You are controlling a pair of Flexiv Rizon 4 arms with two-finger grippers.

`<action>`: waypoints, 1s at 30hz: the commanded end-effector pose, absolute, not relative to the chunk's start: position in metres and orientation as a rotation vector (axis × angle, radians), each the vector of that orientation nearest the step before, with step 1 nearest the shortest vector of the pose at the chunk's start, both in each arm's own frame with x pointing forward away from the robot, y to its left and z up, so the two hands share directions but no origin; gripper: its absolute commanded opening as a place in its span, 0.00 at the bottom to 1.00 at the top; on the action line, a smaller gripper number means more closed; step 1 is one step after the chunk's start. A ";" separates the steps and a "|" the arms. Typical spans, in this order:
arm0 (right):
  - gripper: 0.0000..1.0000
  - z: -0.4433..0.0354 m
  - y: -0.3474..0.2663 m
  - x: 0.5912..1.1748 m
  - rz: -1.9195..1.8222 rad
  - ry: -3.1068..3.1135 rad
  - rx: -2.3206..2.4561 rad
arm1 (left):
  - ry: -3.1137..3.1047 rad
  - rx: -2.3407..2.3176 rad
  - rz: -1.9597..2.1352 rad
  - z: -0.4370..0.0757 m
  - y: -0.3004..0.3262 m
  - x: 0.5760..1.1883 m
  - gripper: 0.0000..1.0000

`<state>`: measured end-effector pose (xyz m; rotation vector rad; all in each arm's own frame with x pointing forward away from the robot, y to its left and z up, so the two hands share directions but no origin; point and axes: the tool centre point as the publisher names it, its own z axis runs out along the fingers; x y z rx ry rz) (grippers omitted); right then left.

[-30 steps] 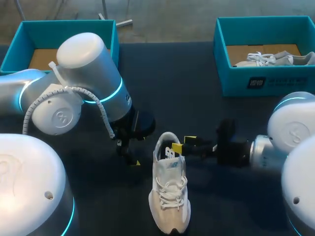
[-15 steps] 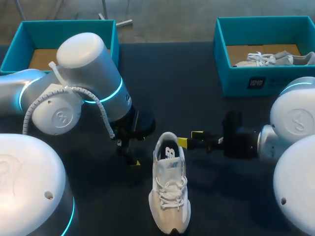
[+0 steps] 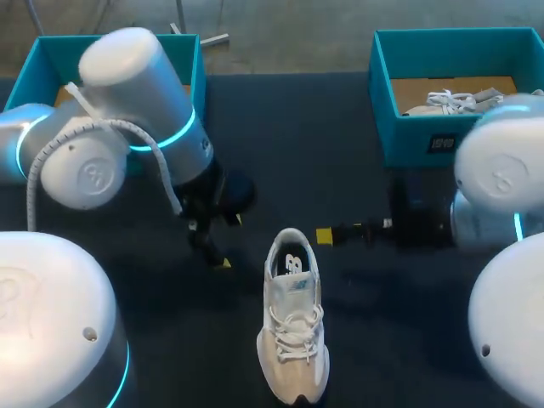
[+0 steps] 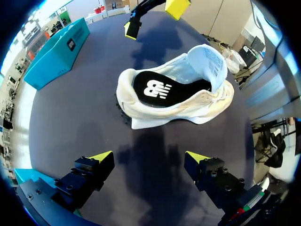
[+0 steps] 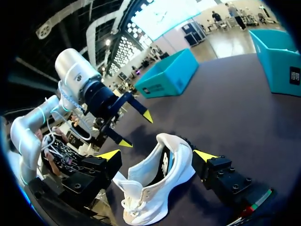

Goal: Take the shoe out of the shoebox, open the shoe tongue, remove and reinsert the insole, then place the shoe into the shoebox

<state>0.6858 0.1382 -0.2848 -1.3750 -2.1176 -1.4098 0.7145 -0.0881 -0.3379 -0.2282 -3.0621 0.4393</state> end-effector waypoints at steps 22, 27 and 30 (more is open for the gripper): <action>1.00 -0.271 0.123 0.691 -0.588 -2.287 -1.661 | -3.020 -0.268 0.381 -0.296 -0.025 0.734 1.00; 1.00 -0.271 0.125 0.692 -0.541 -2.338 -1.663 | -3.025 -0.269 0.336 -0.293 -0.015 0.737 1.00; 1.00 -0.268 0.126 0.692 -0.531 -2.373 -1.647 | -3.032 -0.257 0.317 -0.292 -0.010 0.739 1.00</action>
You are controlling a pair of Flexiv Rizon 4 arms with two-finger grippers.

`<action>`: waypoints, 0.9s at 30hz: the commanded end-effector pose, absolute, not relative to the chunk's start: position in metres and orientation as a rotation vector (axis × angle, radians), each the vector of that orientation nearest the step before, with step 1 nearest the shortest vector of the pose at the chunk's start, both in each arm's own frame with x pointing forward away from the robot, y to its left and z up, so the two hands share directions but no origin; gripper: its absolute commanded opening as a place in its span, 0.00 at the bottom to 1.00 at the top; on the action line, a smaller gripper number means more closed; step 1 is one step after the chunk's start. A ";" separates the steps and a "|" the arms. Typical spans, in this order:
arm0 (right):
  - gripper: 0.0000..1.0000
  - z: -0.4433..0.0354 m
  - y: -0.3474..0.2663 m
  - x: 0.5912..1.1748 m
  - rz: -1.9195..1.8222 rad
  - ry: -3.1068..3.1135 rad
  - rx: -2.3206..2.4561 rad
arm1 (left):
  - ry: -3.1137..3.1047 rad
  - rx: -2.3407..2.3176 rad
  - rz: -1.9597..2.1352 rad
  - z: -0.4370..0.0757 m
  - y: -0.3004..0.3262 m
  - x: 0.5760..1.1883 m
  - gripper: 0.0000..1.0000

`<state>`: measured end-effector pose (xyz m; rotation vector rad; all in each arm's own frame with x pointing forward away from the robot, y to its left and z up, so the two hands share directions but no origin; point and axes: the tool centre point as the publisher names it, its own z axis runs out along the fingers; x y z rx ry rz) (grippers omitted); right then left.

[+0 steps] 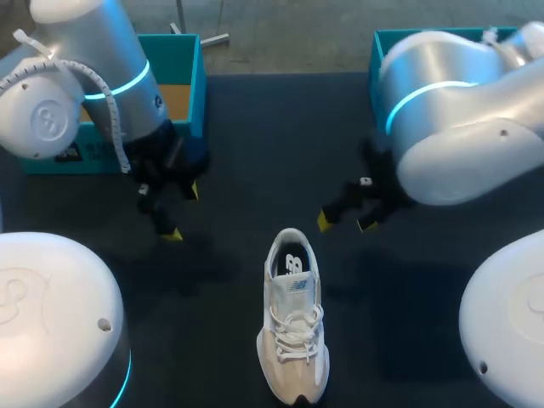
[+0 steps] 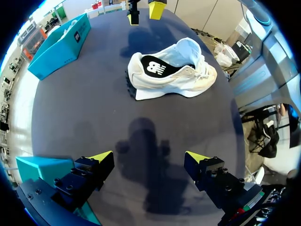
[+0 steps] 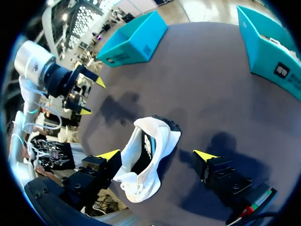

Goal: Take the shoe out of the shoebox, open the shoe tongue, remove and reinsert the insole, then place the shoe into the shoebox

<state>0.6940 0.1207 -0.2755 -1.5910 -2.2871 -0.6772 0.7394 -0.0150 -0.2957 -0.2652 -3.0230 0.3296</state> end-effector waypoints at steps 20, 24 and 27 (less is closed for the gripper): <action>1.00 -0.272 0.125 0.690 -0.635 -2.370 -1.450 | -3.029 -0.258 0.316 -0.292 -0.008 0.736 1.00; 1.00 -0.276 0.125 0.690 -0.697 -2.323 -1.416 | -3.029 -0.265 0.316 -0.291 -0.011 0.736 1.00; 1.00 -0.275 0.125 0.689 -0.734 -2.300 -1.397 | -3.028 -0.271 0.313 -0.292 -0.014 0.735 1.00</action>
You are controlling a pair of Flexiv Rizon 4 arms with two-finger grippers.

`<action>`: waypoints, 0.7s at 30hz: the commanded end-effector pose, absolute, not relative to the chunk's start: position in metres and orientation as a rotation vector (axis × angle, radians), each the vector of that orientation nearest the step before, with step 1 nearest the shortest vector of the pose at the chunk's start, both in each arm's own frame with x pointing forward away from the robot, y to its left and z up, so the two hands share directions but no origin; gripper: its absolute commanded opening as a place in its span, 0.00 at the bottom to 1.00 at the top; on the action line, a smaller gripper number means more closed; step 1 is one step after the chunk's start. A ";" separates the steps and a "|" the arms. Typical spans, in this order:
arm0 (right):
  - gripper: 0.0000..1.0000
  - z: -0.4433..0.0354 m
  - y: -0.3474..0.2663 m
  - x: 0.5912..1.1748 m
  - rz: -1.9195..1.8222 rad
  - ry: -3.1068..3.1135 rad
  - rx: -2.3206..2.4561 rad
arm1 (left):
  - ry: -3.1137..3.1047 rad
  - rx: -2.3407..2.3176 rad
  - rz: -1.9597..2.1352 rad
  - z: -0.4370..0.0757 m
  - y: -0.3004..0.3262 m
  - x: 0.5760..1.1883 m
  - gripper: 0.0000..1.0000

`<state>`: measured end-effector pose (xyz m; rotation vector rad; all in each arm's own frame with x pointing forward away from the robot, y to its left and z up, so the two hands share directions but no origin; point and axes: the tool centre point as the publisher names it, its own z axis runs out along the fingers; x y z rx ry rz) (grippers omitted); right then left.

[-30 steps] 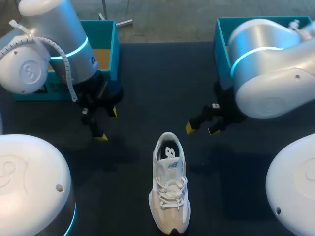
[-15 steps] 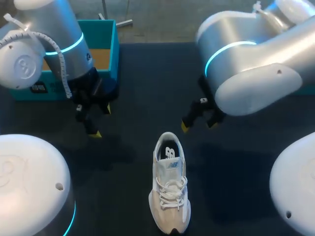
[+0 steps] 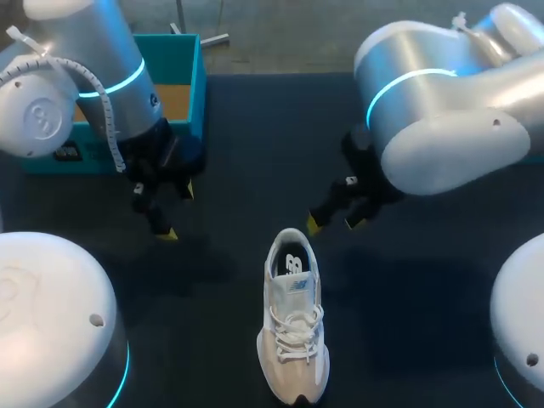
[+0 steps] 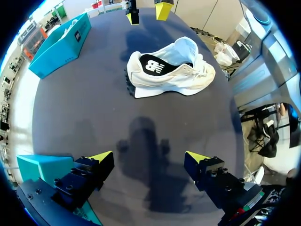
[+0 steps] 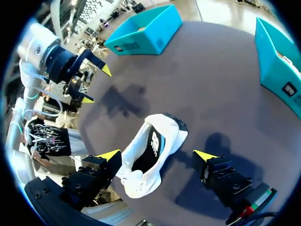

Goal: Take the shoe out of the shoebox, open the shoe tongue, remove and reinsert the insole, then place the shoe into the shoebox

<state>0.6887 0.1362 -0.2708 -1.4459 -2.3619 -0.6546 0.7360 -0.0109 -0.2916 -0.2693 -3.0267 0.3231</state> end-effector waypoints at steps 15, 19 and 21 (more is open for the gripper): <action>1.00 -0.272 0.133 0.690 -0.841 -2.267 -1.314 | -3.042 -0.268 0.300 -0.290 -0.010 0.738 1.00; 1.00 -0.271 0.135 0.689 -0.853 -2.276 -1.278 | -3.041 -0.266 0.305 -0.290 -0.007 0.740 1.00; 1.00 -0.272 0.135 0.688 -0.887 -2.262 -1.264 | -3.041 -0.264 0.307 -0.289 -0.004 0.740 1.00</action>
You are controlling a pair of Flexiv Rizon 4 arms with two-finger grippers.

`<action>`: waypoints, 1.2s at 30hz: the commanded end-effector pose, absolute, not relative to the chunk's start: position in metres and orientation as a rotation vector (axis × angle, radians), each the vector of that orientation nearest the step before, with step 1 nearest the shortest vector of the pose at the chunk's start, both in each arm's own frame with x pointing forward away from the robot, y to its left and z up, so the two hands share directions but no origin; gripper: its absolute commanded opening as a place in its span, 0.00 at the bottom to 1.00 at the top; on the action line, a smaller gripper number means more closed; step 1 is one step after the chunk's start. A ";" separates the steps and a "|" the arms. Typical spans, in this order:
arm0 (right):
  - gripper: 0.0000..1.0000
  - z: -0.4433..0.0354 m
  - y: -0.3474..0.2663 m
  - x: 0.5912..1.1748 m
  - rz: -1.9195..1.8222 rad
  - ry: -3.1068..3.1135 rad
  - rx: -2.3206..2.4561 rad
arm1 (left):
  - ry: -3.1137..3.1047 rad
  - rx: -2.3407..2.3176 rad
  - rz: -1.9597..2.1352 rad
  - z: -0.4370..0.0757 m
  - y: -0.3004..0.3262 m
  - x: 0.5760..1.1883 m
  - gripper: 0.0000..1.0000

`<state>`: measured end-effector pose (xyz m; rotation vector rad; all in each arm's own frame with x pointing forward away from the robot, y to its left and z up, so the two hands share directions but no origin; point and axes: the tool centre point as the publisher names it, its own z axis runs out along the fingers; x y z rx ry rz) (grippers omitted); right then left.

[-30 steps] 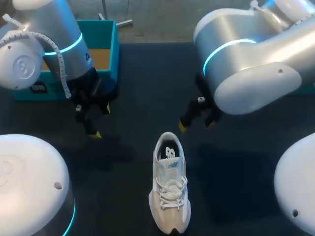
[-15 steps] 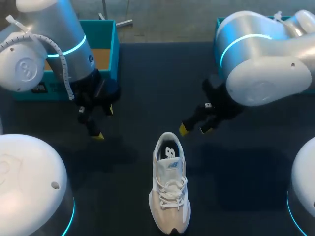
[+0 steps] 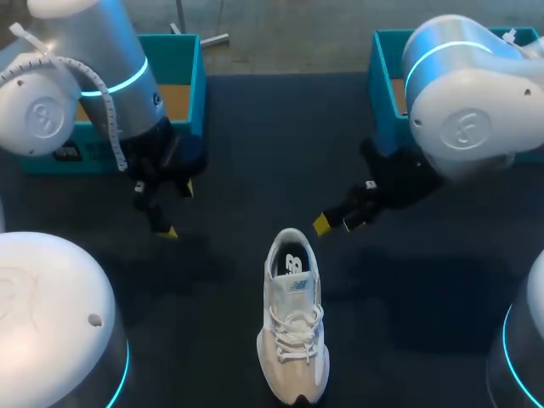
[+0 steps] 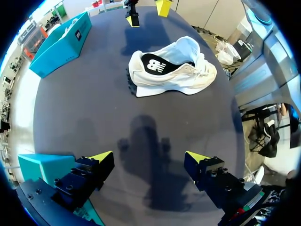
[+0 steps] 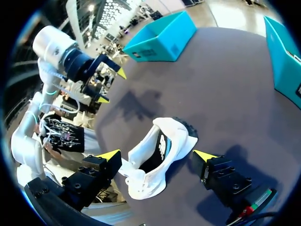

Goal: Take the shoe out of the shoebox, open the shoe tongue, remove and reinsert the insole, then place the shoe into the shoebox

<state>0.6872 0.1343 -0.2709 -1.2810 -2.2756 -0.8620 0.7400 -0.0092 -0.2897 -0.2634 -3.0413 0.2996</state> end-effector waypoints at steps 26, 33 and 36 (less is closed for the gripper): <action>1.00 -0.268 0.135 0.690 -0.692 -2.186 -1.512 | -3.028 -0.283 0.323 -0.291 0.004 0.746 1.00; 1.00 -0.272 0.133 0.691 -0.683 -2.168 -1.629 | -3.024 -0.272 0.327 -0.293 0.005 0.748 1.00; 1.00 -0.272 0.133 0.690 -0.716 -2.200 -1.627 | -3.023 -0.270 0.326 -0.293 0.004 0.749 1.00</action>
